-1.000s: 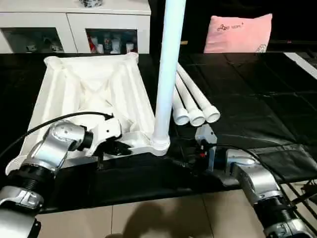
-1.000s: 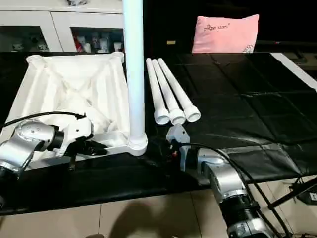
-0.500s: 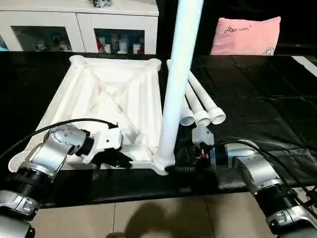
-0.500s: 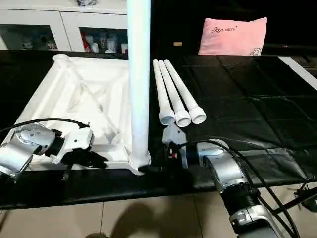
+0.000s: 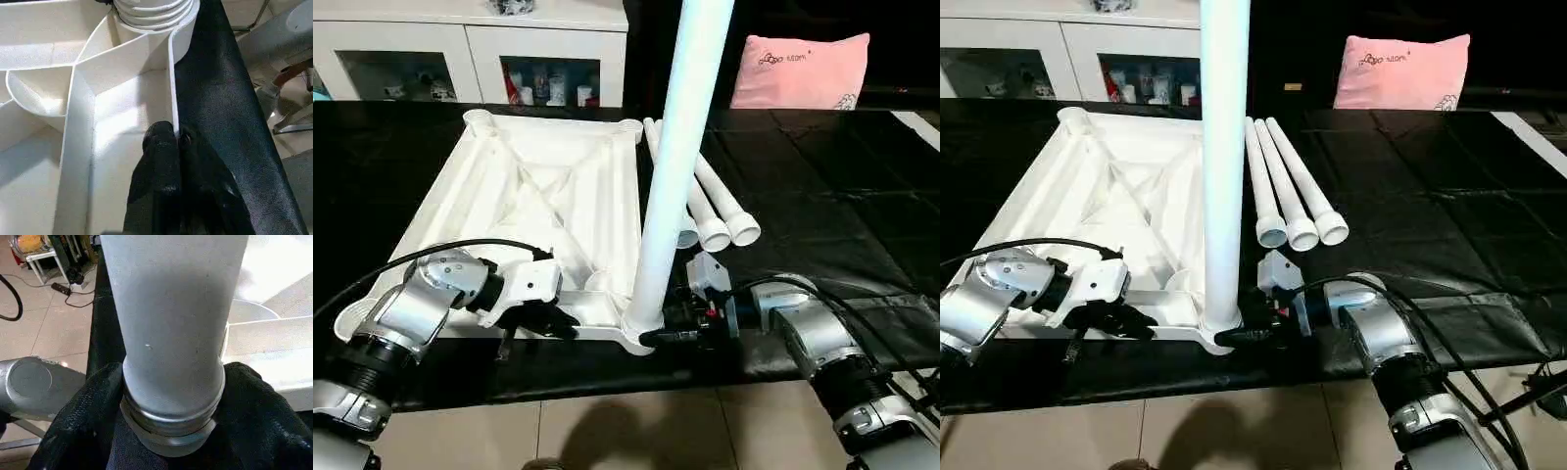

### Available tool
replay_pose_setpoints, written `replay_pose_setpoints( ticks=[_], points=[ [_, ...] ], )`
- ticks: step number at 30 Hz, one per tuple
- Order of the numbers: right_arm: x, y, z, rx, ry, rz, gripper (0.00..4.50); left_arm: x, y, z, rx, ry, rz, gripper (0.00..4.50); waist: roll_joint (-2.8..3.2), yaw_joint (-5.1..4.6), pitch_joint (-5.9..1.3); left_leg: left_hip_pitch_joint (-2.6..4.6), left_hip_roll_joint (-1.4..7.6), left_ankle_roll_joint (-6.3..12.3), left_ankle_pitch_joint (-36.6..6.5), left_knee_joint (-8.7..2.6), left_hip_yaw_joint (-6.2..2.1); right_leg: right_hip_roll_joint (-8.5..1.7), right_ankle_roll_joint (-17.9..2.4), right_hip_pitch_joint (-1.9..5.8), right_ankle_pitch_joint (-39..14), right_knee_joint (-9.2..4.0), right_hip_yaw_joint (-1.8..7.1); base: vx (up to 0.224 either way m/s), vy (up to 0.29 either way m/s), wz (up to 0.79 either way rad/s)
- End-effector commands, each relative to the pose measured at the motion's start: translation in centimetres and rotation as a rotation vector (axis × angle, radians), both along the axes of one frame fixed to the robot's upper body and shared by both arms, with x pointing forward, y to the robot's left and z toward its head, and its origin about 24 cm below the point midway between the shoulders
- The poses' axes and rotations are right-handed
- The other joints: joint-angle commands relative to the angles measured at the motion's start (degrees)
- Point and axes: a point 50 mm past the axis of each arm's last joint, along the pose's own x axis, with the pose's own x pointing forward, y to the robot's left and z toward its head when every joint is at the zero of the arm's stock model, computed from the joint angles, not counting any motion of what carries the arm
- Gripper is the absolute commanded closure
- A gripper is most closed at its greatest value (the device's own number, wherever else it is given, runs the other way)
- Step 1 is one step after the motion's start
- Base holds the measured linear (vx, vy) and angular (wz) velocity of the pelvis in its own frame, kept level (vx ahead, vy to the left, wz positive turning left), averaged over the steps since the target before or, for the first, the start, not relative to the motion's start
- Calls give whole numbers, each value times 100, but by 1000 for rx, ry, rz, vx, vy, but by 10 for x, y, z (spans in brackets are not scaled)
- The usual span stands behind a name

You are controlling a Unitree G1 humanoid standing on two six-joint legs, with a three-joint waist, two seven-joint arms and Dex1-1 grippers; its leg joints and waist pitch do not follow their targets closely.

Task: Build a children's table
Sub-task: Rotate leg to tighten

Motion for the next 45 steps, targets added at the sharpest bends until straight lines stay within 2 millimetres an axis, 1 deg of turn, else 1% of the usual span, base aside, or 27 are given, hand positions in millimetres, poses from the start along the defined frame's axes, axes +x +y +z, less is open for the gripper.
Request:
replay_pose_setpoints(
  ticks=[1,7,11,12,13,14,15,16,18,19,20,21,22,23,24,25,27,28,31,33,36,37,38,40,43,44,45],
  points=[
    [3,-1,4,-1,-16,8,172,-9,-12,-4,22,38,-117,450,97,-20,-382,-36,231,181,-928,-345,1,-415,-1261,308,-786,-332,345,0,0,0],
    [2,0,2,3,-8,18,177,-9,-11,-5,23,38,-98,450,94,-19,-380,-31,235,172,-961,-348,3,-417,-1238,303,-885,-341,345,0,0,0],
    [-2,1,-3,13,9,-33,178,-6,-10,-7,-4,27,9,450,94,-25,-372,-32,240,162,-976,-353,2,-420,-1239,299,-920,-344,345,0,0,0],
    [-1,2,-5,17,14,-65,178,-5,-11,-7,-29,21,42,450,99,-29,-361,-23,241,139,-1062,-360,5,-422,-1212,290,-1065,-365,348,0,0,0],
    [0,5,-9,25,19,-133,178,-2,-15,-5,-80,13,111,450,99,-40,-342,-19,244,97,-1174,-375,4,-433,-1166,284,-1282,-388,352,0,0,0],
    [0,12,-18,28,40,-255,178,3,-24,-2,-164,0,232,450,100,-35,-331,-12,237,76,-1254,-381,-4,-433,-1125,277,-1464,-413,345,0,0,0],
    [0,18,-25,27,52,-331,178,6,-30,1,-210,-7,316,450,114,-67,-324,0,251,-55,-1369,-394,-10,-447,-1096,264,-1659,-413,356,0,0,0],
    [0,20,-26,28,58,-347,178,6,-31,2,-217,-9,330,450,99,-74,-319,13,224,-91,-1506,-395,-27,-457,-975,263,-2073,-477,335,0,0,0],
    [0,30,-32,44,86,-434,178,8,-40,5,-253,-19,409,450,81,-154,-321,-45,214,-128,-1481,-416,-46,-444,-837,296,-2236,-479,329,0,0,0],
    [1,37,-35,53,105,-489,178,8,-45,6,-264,-25,447,450,92,-195,-325,-38,221,-122,-1482,-403,-47,-454,-842,280,-2196,-487,335,0,0,0],
    [1,38,-35,54,108,-497,178,8,-46,6,-265,-26,452,450,95,-205,-326,-37,219,-99,-1464,-401,-49,-454,-855,276,-2170,-500,336,0,0,0],
    [3,49,-39,58,126,-572,178,6,-57,6,-270,-35,497,450,85,-221,-329,-31,209,-61,-1451,-387,-32,-444,-855,264,-2140,-501,342,0,0,0],
    [5,54,-40,49,119,-593,178,6,-62,5,-268,-44,511,450,74,-247,-313,-27,197,-27,-1475,-386,-33,-431,-848,247,-2215,-529,330,0,0,0],
    [5,54,-40,49,119,-593,178,6,-62,5,-268,-44,511,450,84,-252,-319,-22,199,-27,-1481,-380,-30,-430,-840,242,-2238,-523,329,0,0,0],
    [7,61,-40,32,104,-609,178,5,-69,3,-258,-60,521,450,84,-253,-317,-19,189,-5,-1485,-378,-29,-423,-824,240,-2269,-537,326,0,0,0],
    [8,64,-39,35,100,-612,178,5,-72,1,-249,-65,523,450,83,-284,-313,-33,188,9,-1486,-380,-31,-412,-787,243,-2288,-545,318,0,0,0],
    [10,66,-36,57,106,-612,178,5,-74,-1,-231,-70,527,450,91,-285,-315,-33,198,29,-1473,-382,-34,-410,-788,241,-2175,-536,328,0,0,0],
    [11,66,-32,84,111,-608,123,5,-74,-2,-210,-78,525,450,94,-290,-319,-41,201,48,-1486,-386,-37,-405,-804,248,-2085,-523,329,0,0,0],
    [13,59,-26,108,105,-597,106,6,-68,-2,-180,-92,519,450,93,-291,-326,-44,206,84,-1477,-389,-37,-398,-858,252,-1882,-500,332,0,0,0],
    [14,49,-24,106,71,-587,74,6,-60,-2,-149,-99,512,450,102,-278,-325,-41,211,92,-1468,-388,-36,-401,-902,256,-1780,-489,334,0,0,0],
    [16,36,-21,103,35,-587,60,6,-51,-3,-119,-105,498,450,99,-281,-337,-51,211,122,-1367,-380,-26,-401,-950,265,-1582,-469,342,0,0,0],
    [18,25,-19,100,12,-593,42,5,-45,-3,-111,-103,474,450,87,-268,-345,-52,205,145,-1225,-368,-23,-400,-1005,280,-1400,-455,339,0,0,0],
    [20,18,-16,100,-1,-596,42,5,-41,-3,-105,-97,464,450,89,-264,-353,-57,199,160,-1164,-360,-18,-398,-1017,291,-1328,-444,341,0,0,0],
    [19,2,-8,120,-28,-540,17,4,-30,-1,-96,-77,440,450,99,-267,-371,-67,196,232,-1012,-343,-7,-386,-1093,297,-1018,-406,341,0,0,0],
    [15,-6,-3,114,-37,-458,6,2,-24,0,-82,-67,385,450,101,-200,-397,-87,201,371,-688,-313,0,-374,-1229,305,-487,-341,333,0,0,0],
    [14,-9,-2,105,-43,-430,6,0,-22,0,-79,-62,361,450,99,-183,-395,-87,203,389,-686,-312,0,-375,-1229,303,-488,-348,332,0,0,0],
    [13,-12,-1,83,-58,-394,6,-2,-19,0,-75,-50,329,450,92,-166,-412,-99,200,404,-599,-296,6,-378,-1256,306,-362,-317,335,0,0,0]
  ],
)
